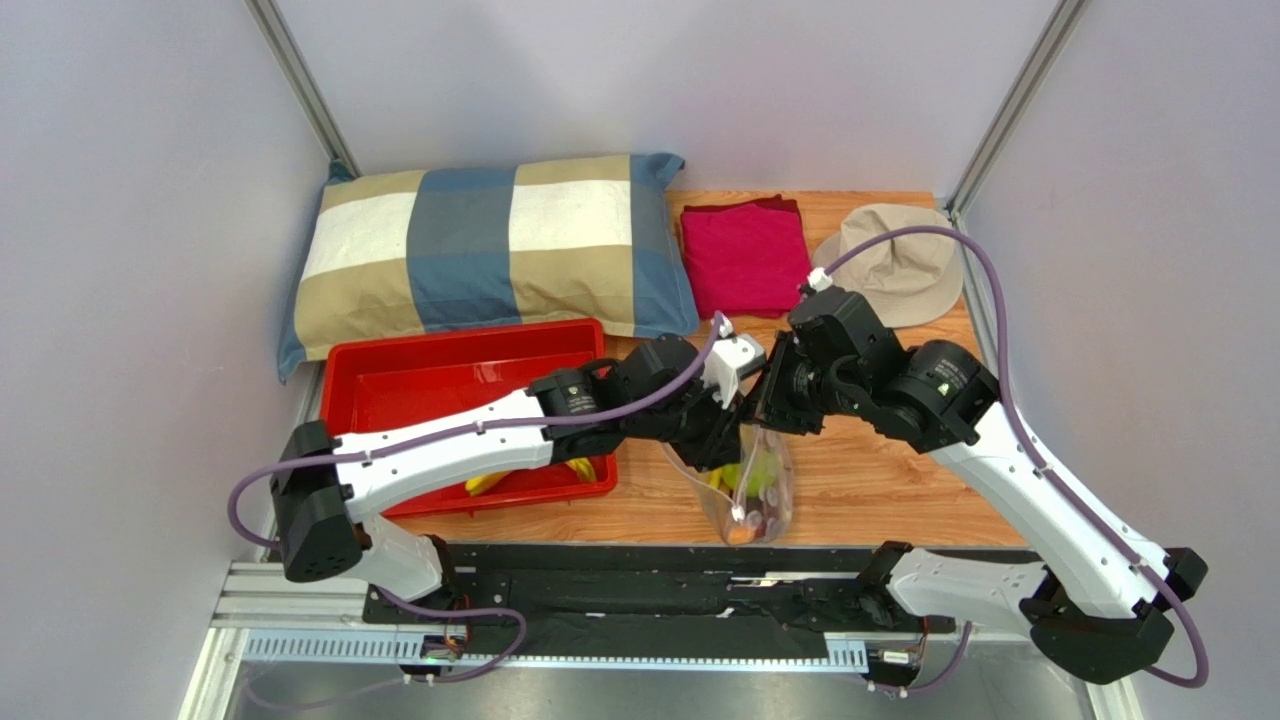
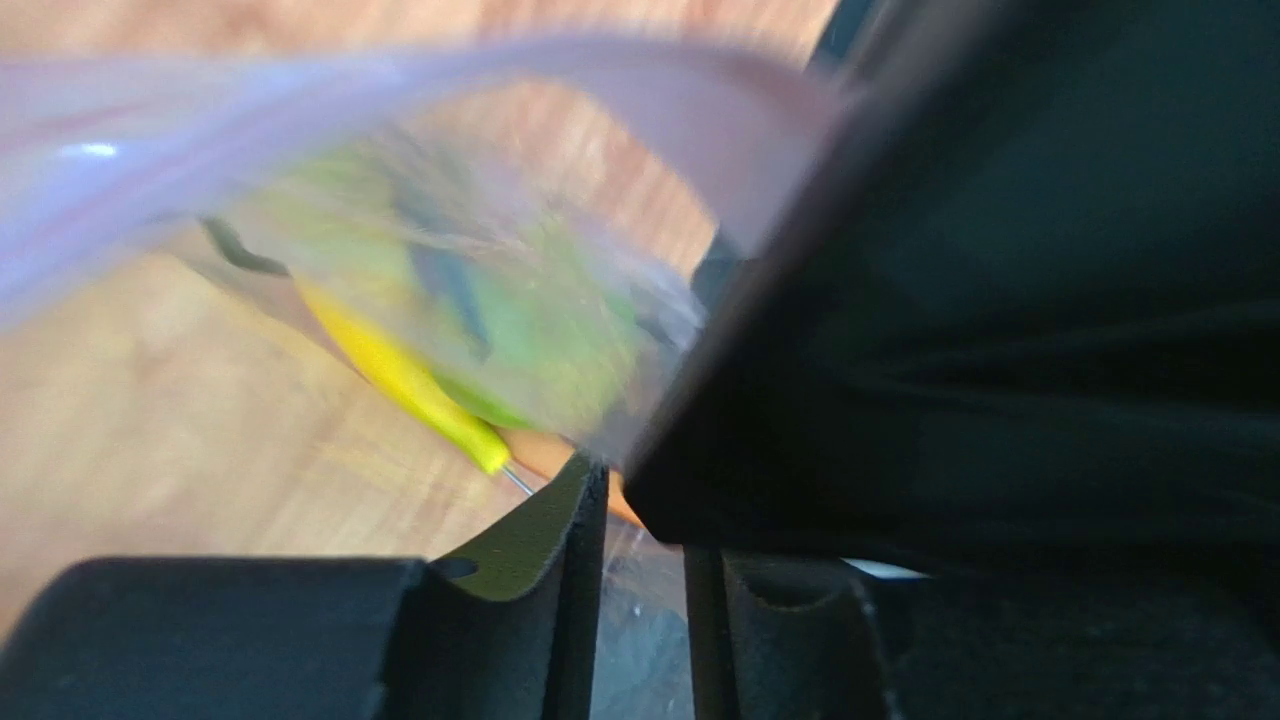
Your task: Open the zip-top bag and remove the fake food
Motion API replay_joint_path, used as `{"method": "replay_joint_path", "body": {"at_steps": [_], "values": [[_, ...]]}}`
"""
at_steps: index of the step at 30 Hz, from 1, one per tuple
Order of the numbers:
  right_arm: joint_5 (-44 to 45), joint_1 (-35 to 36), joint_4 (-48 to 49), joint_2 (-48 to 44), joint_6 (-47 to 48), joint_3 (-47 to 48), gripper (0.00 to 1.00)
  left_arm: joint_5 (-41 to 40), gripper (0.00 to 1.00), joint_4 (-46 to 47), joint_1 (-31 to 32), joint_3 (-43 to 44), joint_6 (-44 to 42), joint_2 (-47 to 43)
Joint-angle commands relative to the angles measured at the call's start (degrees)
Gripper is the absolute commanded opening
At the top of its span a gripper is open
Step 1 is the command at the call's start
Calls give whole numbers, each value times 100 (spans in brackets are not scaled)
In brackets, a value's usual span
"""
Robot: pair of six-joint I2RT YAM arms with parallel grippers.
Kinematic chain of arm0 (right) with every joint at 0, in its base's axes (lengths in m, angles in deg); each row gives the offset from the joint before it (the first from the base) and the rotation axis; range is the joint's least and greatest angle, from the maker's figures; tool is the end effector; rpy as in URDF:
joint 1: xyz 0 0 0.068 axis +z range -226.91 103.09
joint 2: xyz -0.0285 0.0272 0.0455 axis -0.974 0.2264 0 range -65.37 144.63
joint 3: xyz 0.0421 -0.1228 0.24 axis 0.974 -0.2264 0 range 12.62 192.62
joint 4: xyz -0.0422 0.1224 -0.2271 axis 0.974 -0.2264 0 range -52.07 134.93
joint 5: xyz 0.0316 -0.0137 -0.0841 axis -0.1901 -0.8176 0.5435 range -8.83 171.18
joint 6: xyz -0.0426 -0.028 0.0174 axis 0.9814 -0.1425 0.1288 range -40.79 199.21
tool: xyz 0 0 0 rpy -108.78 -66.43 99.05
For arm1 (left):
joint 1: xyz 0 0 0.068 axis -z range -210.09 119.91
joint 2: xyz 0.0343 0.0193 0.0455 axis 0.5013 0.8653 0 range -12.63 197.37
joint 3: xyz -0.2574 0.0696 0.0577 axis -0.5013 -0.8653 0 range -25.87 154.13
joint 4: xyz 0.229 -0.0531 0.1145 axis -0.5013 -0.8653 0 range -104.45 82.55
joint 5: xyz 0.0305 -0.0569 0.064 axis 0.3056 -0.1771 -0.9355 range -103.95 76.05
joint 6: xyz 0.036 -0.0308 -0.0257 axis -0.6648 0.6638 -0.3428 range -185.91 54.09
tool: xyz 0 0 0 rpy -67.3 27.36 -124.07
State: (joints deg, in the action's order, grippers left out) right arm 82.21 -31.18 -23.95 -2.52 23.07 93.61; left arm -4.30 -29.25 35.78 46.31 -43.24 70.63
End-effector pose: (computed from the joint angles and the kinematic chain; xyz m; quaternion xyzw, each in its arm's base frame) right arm 0.1281 0.1306 0.3970 0.0884 0.9377 0.2554 0.2183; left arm 0.1305 -0.3059 0.3282 0.3595 0.7990 -0.3854 0.2895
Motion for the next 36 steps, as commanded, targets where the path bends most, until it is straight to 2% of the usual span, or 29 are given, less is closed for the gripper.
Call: {"method": "replay_joint_path", "body": {"at_steps": [1,5,6,9,11,13,18,24,25,26,28,29,31,32,33,34,36], "values": [[151,32,445,-422,-116,-565,0,591,33,676,5,-501,122,260],[195,14,543,-783,-301,-1059,0,521,43,1212,14,-705,211,418],[186,-20,534,-835,-301,-1085,0,425,49,1240,14,-706,220,462],[160,-21,455,-862,-319,-1059,0,72,52,1283,14,-671,193,629],[230,-21,236,-853,-328,-945,0,107,50,1380,14,-618,114,752],[265,-21,104,-862,-327,-840,0,177,44,1407,14,-548,114,831],[-16,-21,419,-933,-512,-708,0,335,33,1749,23,-697,184,1025],[-253,-21,647,-985,-723,-646,0,117,34,1872,119,-828,141,1078],[-305,-12,683,-1011,-766,-716,0,99,36,1942,154,-863,132,1087],[-323,-21,701,-1038,-819,-760,0,-67,45,1934,172,-872,149,1104],[-385,-21,675,-1125,-881,-927,0,-77,52,1934,181,-838,149,1192],[-394,-21,674,-1161,-907,-979,0,-190,61,1899,216,-820,175,1227],[-394,-21,665,-1310,-995,-1146,0,-183,62,1890,242,-767,193,1332],[-385,-21,648,-1363,-1030,-1208,0,-244,68,1890,295,-758,211,1359],[-376,-21,631,-1415,-1083,-1252,0,-270,70,1881,321,-750,211,1385],[-359,-21,613,-1512,-1109,-1348,0,-392,80,1847,348,-715,237,1464],[-367,-21,595,-1582,-1153,-1445,0,-481,83,1837,400,-706,324,1552]]}}
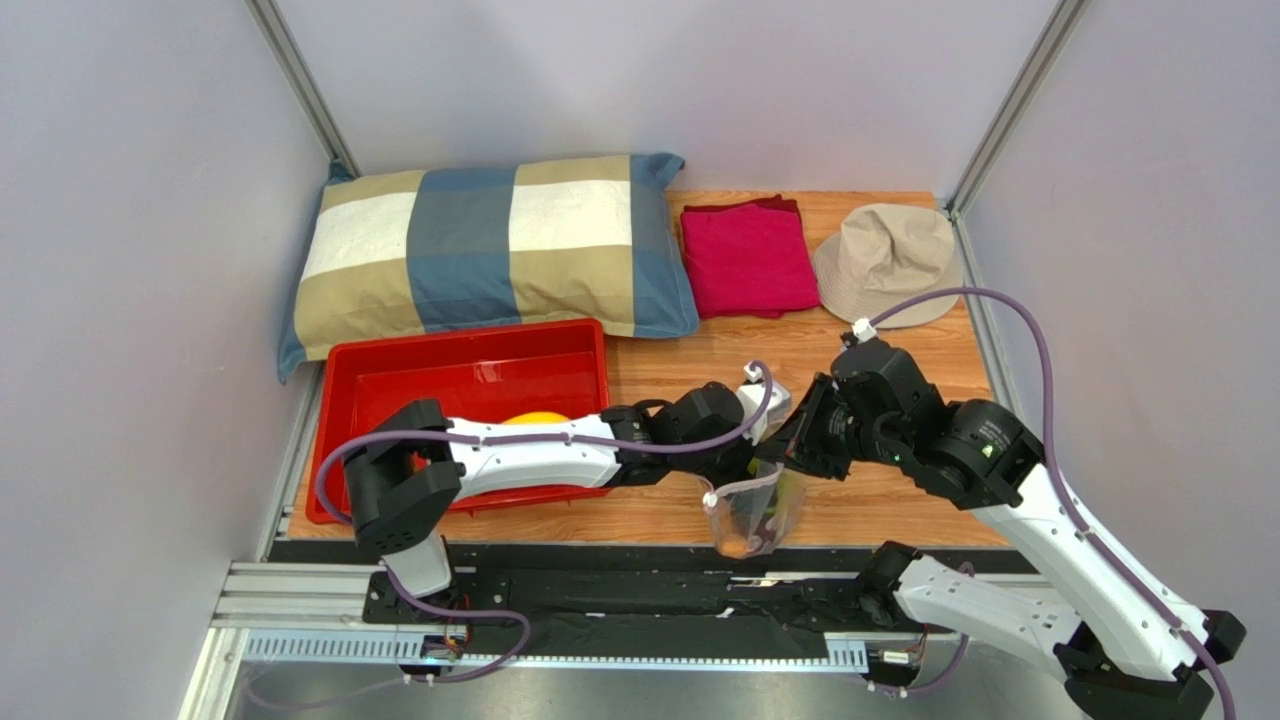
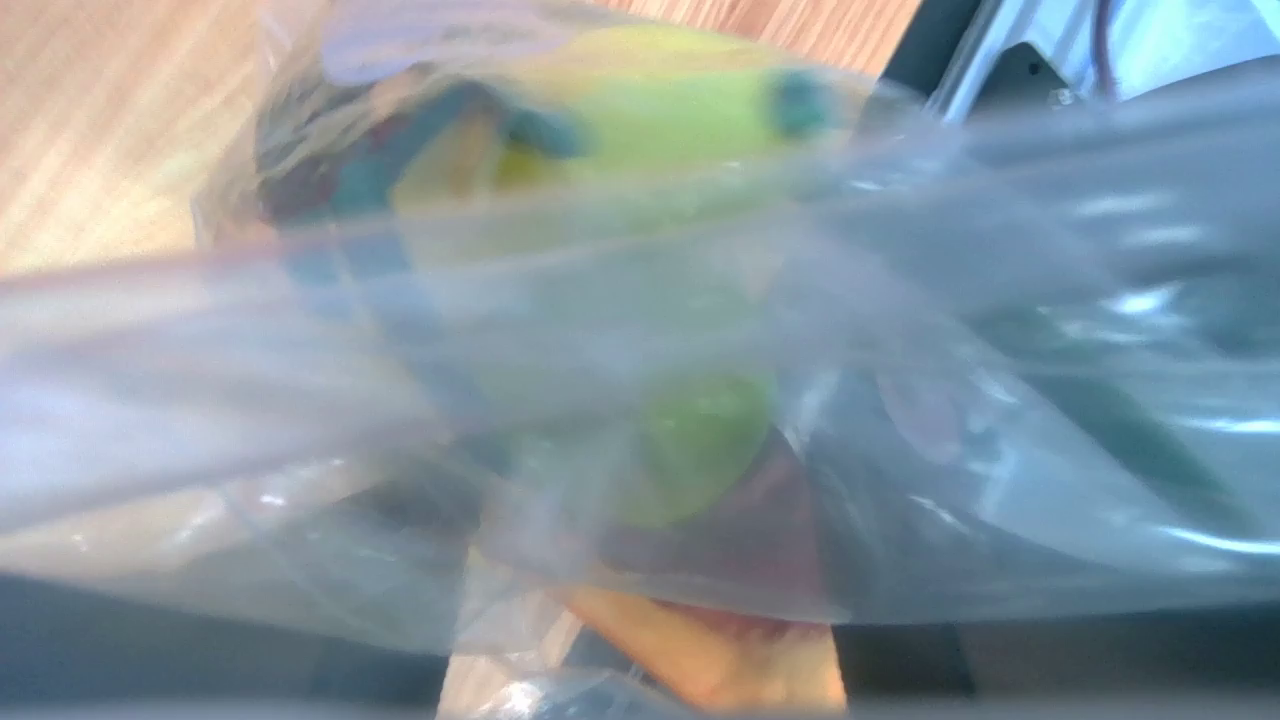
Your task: Open the zip-top bag and remove the fake food
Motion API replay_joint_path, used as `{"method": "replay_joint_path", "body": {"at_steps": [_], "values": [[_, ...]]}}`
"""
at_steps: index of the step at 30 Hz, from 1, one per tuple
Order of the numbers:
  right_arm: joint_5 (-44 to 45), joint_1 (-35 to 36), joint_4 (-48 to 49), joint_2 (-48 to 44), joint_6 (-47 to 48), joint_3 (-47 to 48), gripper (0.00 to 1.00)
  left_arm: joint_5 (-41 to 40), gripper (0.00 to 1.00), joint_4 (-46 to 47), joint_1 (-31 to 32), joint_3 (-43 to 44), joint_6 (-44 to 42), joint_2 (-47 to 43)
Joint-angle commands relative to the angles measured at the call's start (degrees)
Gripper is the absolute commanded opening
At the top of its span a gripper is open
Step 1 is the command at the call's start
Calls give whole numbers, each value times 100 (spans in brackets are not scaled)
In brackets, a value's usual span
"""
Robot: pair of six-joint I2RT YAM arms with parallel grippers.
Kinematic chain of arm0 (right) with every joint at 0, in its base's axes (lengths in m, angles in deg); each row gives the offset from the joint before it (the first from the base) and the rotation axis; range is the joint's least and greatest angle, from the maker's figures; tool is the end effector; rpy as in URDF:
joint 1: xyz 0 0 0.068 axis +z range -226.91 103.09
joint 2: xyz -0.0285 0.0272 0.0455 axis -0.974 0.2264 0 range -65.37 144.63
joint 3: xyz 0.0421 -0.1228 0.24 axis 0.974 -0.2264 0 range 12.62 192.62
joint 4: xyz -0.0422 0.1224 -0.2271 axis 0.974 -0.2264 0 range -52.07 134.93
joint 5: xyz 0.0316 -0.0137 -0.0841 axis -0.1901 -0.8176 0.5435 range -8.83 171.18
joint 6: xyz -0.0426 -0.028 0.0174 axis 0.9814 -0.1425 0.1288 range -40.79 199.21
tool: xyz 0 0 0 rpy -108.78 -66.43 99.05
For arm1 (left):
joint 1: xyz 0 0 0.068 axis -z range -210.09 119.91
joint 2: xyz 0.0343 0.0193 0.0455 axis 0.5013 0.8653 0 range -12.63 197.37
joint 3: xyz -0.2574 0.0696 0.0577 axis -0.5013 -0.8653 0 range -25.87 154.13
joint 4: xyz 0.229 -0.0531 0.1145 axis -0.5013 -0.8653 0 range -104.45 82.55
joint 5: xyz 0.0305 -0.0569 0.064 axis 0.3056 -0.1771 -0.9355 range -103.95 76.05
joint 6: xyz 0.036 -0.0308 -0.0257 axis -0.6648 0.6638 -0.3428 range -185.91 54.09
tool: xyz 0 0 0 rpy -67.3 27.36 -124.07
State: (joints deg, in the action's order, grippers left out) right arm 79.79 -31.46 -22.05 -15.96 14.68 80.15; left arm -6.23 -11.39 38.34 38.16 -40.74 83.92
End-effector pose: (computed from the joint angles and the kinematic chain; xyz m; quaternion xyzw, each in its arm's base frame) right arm 0.0937 0.0965 0.3648 0.1509 0.9240 0.2942 0.1922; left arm 0.1341 -0.3521 0.2297 0.3565 0.8169 -0.3687 0.2638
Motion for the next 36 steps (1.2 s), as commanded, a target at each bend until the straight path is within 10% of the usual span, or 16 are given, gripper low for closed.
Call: {"method": "replay_joint_path", "body": {"at_steps": [1,16,30,36], "values": [[-142,8,396,-317,-367,-186,0,-298,84,60,154,127,111,337],[-116,16,10,-784,-464,-477,0,-1010,82,359,207,312,313,724],[376,16,-429,-687,98,-143,0,-1089,0,-184,215,356,24,198],[324,16,-342,-634,573,-152,0,-388,4,-964,215,293,-47,-374]]}}
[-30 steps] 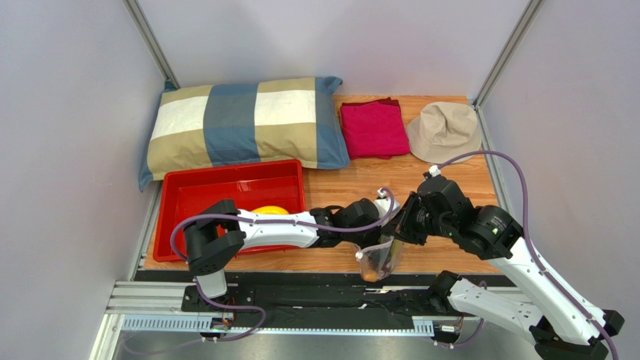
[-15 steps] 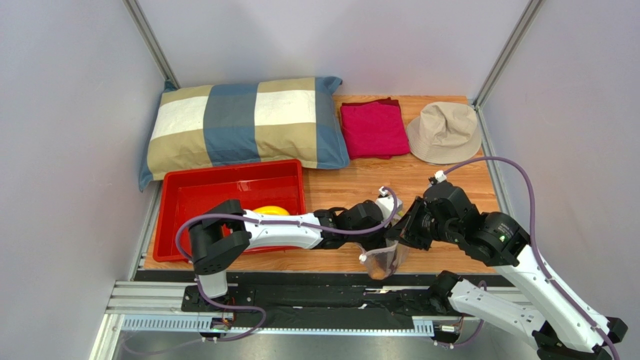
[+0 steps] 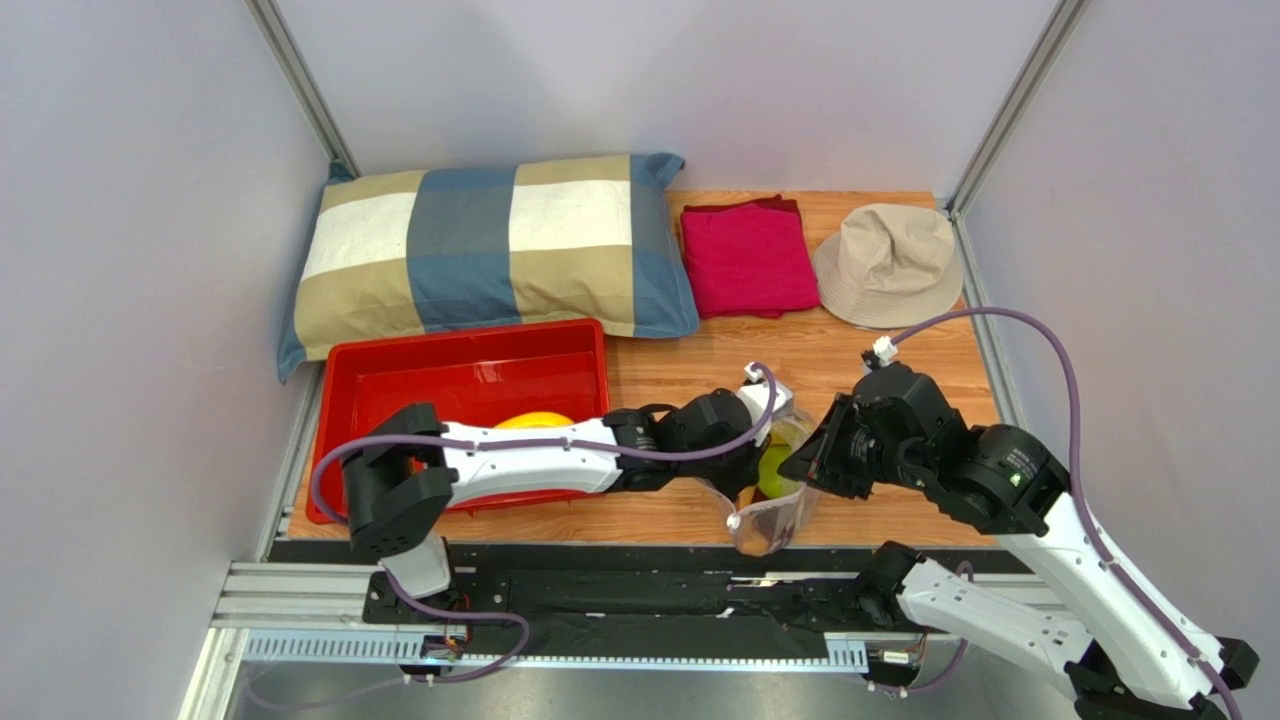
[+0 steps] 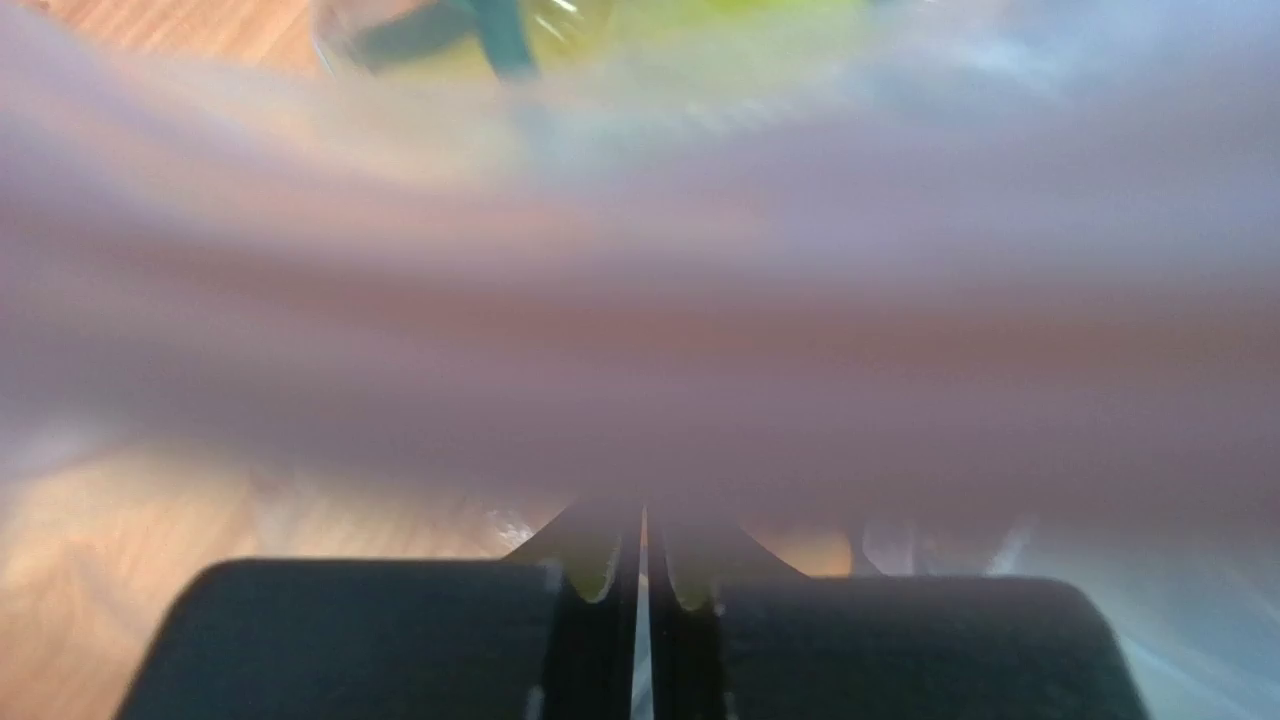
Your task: Open the zip-top bag and remove the fake food
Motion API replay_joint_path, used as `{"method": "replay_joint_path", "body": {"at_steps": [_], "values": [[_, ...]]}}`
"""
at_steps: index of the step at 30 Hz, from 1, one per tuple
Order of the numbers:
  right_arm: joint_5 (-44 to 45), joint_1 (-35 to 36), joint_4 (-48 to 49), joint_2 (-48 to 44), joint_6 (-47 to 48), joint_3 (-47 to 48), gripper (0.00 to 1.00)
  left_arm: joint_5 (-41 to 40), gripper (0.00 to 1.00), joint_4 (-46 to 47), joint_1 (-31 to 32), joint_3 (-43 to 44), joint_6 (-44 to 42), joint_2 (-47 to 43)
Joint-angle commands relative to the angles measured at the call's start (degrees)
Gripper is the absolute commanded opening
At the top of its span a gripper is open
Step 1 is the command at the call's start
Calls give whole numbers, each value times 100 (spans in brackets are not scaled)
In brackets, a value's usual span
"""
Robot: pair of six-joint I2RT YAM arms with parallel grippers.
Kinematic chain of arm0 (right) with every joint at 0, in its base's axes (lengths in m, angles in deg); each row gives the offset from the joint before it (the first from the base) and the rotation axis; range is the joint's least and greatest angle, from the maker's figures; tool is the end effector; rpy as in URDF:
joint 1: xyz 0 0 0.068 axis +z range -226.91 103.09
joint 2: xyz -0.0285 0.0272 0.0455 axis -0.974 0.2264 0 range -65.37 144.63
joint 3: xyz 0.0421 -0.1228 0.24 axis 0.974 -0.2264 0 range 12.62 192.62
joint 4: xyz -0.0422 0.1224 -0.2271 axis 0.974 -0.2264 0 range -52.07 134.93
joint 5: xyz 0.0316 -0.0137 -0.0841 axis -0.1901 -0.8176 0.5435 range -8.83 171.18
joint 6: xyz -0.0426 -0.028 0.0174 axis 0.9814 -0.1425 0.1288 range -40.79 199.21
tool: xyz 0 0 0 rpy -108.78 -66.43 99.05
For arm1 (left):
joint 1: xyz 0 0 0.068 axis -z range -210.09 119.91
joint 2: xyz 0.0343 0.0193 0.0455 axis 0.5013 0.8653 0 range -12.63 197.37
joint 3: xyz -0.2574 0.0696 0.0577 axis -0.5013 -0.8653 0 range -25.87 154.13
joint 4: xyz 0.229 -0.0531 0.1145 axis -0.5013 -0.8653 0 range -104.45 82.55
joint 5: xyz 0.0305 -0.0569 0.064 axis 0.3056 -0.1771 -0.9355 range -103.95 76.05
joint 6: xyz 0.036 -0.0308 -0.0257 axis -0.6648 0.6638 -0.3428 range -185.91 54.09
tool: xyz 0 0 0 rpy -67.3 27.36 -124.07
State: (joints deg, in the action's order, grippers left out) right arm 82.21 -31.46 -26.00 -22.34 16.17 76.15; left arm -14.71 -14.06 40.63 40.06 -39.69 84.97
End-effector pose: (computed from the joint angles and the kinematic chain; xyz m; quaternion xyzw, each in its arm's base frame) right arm 0.0742 0.0746 0.3512 0.1469 0.9294 0.2697 0.2046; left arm 0.1262 -0.3594 0.2297 0.3380 0.8340 -0.3225 0.2936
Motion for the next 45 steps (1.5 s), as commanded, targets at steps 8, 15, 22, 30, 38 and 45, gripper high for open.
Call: {"method": "replay_joint_path", "body": {"at_steps": [8,15,22,30,38,45], "values": [[-216,16,335,4,565,-59,0,841,37,-1229,-23,-1,129,-197],[-358,16,545,-66,372,-34,0,304,43,280,-14,-379,-2,-847],[-762,16,1511,-14,-339,-103,0,-133,68,160,-14,192,382,-277],[-728,25,1715,-180,-700,-507,0,-532,93,133,-5,262,797,153],[-728,16,1548,-409,-762,-754,0,-461,95,624,-14,52,832,373],[-763,25,1495,-497,-850,-789,0,-312,85,1936,-5,-248,894,425]]}}
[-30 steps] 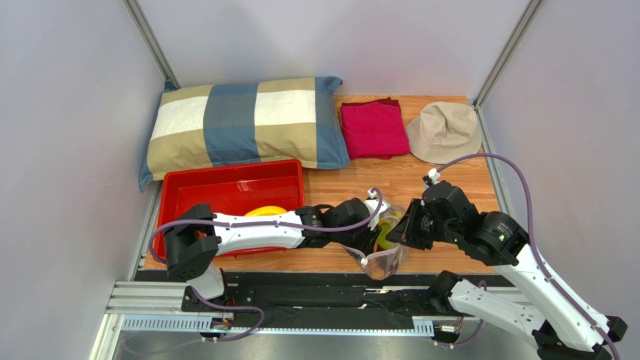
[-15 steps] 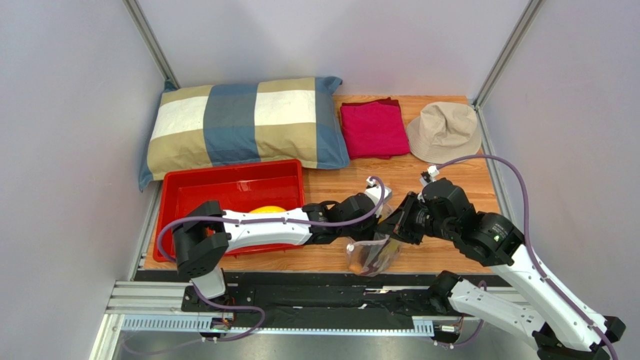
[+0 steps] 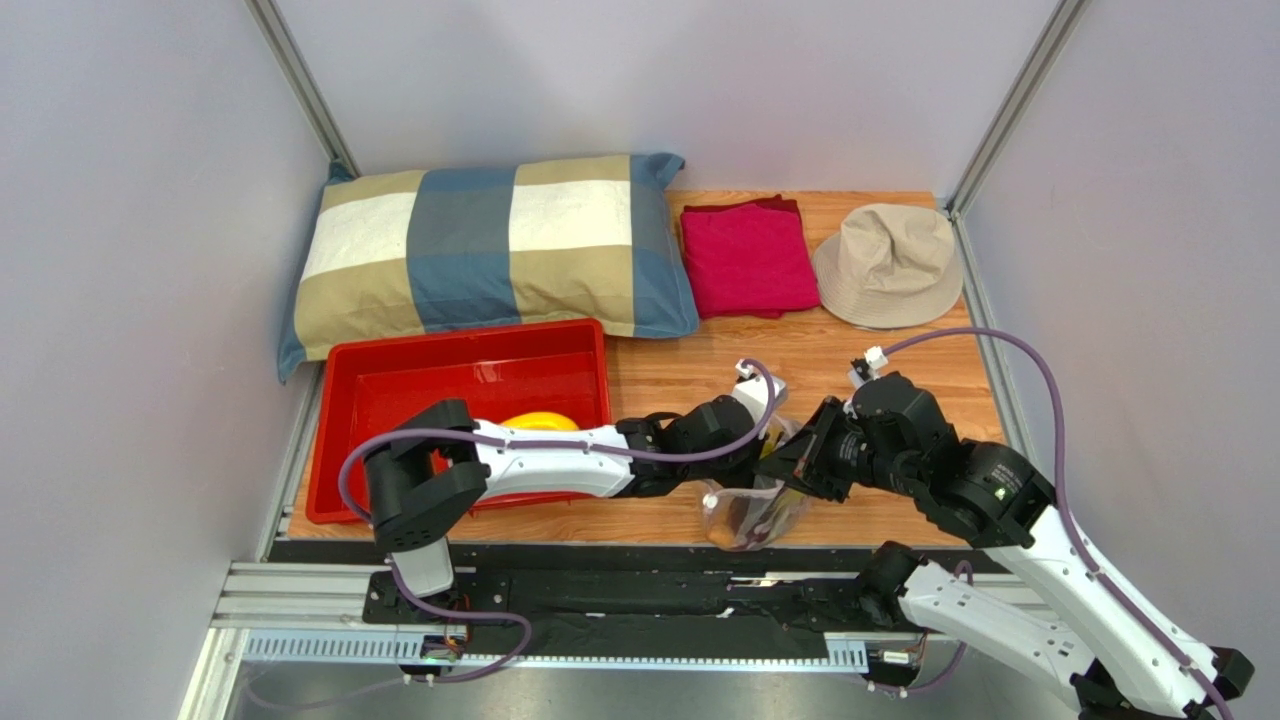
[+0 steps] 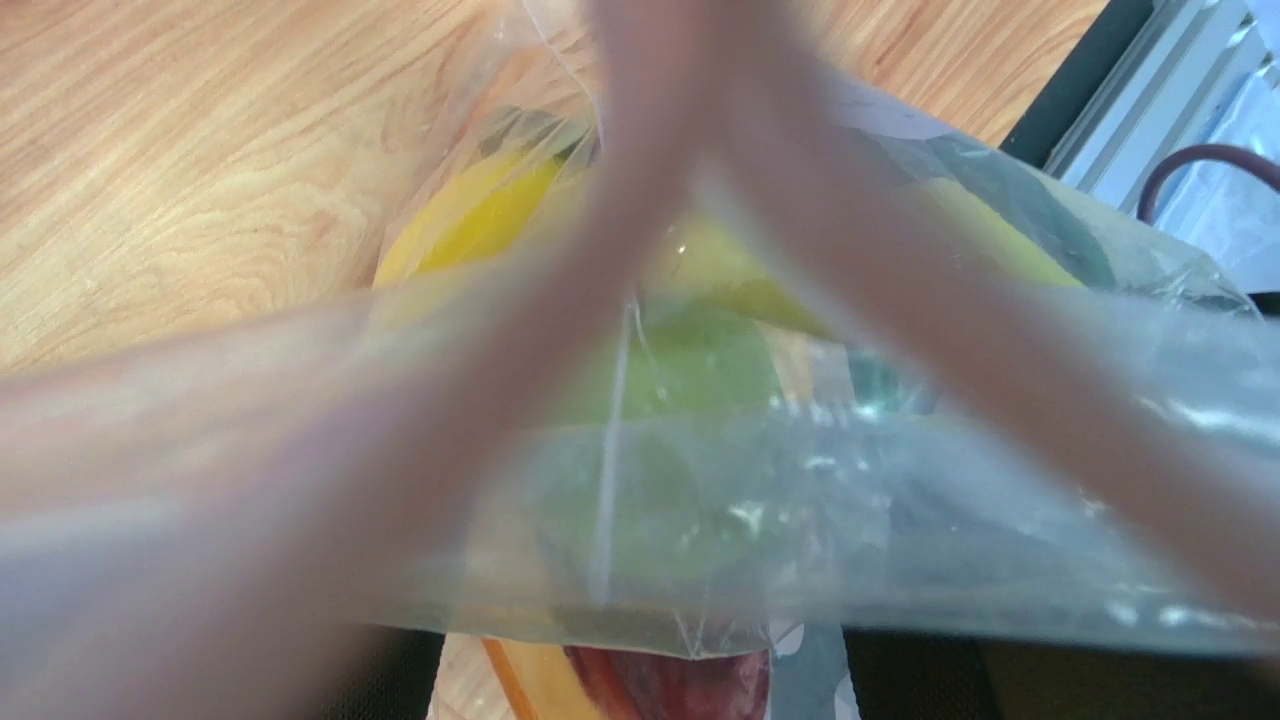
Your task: Open the zip-top bag and remove the fake food
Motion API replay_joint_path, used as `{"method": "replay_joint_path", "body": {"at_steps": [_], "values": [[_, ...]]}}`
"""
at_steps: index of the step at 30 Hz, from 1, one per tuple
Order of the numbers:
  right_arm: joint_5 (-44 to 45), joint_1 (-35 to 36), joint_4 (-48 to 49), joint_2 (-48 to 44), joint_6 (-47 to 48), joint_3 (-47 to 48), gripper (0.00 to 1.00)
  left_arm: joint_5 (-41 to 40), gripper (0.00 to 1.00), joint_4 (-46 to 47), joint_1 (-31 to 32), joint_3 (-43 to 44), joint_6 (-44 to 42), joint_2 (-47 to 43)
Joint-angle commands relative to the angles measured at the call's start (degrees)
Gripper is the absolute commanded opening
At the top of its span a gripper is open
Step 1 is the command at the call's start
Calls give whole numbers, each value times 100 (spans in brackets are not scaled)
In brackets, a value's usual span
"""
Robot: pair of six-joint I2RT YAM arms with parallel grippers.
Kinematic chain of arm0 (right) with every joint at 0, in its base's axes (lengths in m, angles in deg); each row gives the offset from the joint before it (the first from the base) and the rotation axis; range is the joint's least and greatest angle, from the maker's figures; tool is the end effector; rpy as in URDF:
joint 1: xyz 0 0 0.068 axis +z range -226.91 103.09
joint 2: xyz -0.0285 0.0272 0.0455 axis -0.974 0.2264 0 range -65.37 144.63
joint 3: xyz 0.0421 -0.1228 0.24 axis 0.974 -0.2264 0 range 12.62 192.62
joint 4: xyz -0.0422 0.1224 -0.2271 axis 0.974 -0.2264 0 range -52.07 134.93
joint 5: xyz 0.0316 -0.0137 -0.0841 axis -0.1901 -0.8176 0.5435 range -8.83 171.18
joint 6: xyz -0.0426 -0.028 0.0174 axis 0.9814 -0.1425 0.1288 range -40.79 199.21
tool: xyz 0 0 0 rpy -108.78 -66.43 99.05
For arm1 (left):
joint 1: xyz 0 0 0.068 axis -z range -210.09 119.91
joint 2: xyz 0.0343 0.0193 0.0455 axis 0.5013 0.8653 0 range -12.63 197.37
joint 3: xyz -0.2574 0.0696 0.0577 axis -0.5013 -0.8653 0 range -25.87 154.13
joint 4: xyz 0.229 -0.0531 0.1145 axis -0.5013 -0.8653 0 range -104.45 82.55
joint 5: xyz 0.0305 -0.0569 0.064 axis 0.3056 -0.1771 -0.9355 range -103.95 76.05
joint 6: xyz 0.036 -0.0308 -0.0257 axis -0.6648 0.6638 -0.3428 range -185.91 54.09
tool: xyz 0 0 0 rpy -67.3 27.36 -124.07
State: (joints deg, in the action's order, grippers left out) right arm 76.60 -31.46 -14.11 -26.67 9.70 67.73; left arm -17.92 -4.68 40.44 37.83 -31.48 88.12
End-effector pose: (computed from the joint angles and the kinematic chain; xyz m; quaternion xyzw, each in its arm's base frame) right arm 0.0769 0.0822 0.3313 0.1750 0.8983 0.3581 0.1849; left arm 0.1328 -0.3681 0.2114 0.2583 0.8451 -0.3517 0.3087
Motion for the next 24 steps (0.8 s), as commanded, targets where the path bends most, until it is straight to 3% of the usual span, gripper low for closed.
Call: {"method": "replay_joint_path", "body": {"at_steps": [1,5,10,13,22,23,24], "values": [[-245,25,315,-21,-203,96,0,1,85,867,6,89,81,181],[-254,69,376,252,-150,359,0,124,80,1128,14,47,212,358],[-290,139,553,603,-115,684,0,1,87,1297,6,-121,423,472],[-272,157,491,613,-132,659,0,-42,85,1454,5,-156,502,656],[-53,183,263,253,-247,334,0,185,50,1675,6,-393,284,753],[0,175,158,217,-177,351,0,221,39,1596,14,-411,231,727],[53,183,70,174,-150,351,0,230,20,1491,6,-403,178,605]]}}
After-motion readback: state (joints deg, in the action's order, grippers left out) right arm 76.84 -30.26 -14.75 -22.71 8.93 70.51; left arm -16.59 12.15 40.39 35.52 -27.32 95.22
